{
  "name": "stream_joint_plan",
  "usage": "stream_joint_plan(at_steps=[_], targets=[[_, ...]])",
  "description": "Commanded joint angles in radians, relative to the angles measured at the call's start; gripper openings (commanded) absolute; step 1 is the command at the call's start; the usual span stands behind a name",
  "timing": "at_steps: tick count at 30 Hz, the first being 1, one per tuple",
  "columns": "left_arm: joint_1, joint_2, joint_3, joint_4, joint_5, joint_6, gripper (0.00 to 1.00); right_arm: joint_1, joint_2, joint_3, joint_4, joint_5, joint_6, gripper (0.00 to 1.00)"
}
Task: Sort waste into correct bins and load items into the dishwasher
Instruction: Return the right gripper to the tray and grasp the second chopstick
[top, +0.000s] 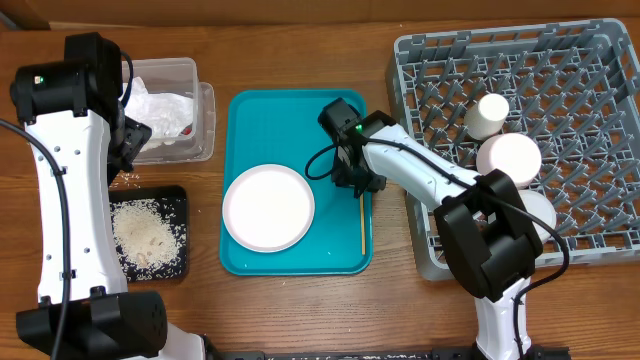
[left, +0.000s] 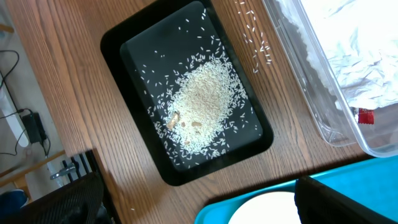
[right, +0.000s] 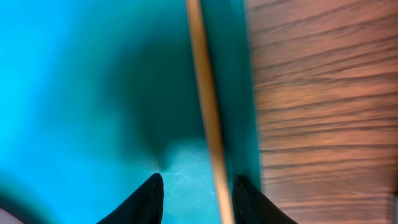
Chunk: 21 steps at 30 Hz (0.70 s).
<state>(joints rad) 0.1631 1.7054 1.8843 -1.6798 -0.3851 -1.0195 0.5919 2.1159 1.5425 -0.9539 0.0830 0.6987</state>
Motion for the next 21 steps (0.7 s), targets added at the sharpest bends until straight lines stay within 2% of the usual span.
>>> stream_joint_plan(at_steps=[1,7,8,11,13,17,21], targets=[[-0.012,-0.011,0.014,-0.002,-0.006,-0.021,1.00,0.002,-0.017,-0.037,0.021,0.021,0.010,0.38],[-0.012,-0.011,0.014,-0.002,-0.006,-0.021,1.00,0.002,0.005,-0.051,0.034,0.016,0.013,0.37],[-0.012,-0.011,0.014,-0.002,-0.006,-0.021,1.00,0.002,0.005,-0.051,0.034,0.009,0.013,0.33],[-0.012,-0.011,0.014,-0.002,-0.006,-0.021,1.00,0.003,0.005,-0.048,0.034,-0.013,0.013,0.12],[-0.012,-0.011,0.014,-0.002,-0.006,-0.021,1.00,0.002,0.005,-0.042,0.033,-0.045,0.013,0.04],[-0.012,-0.011,0.014,-0.002,-0.006,-0.021,1.00,-0.019,0.005,0.014,-0.004,-0.090,0.009,0.04],[-0.012,-0.011,0.014,-0.002,-0.006,-0.021,1.00,-0.066,-0.009,0.134,-0.117,-0.093,0.007,0.04]])
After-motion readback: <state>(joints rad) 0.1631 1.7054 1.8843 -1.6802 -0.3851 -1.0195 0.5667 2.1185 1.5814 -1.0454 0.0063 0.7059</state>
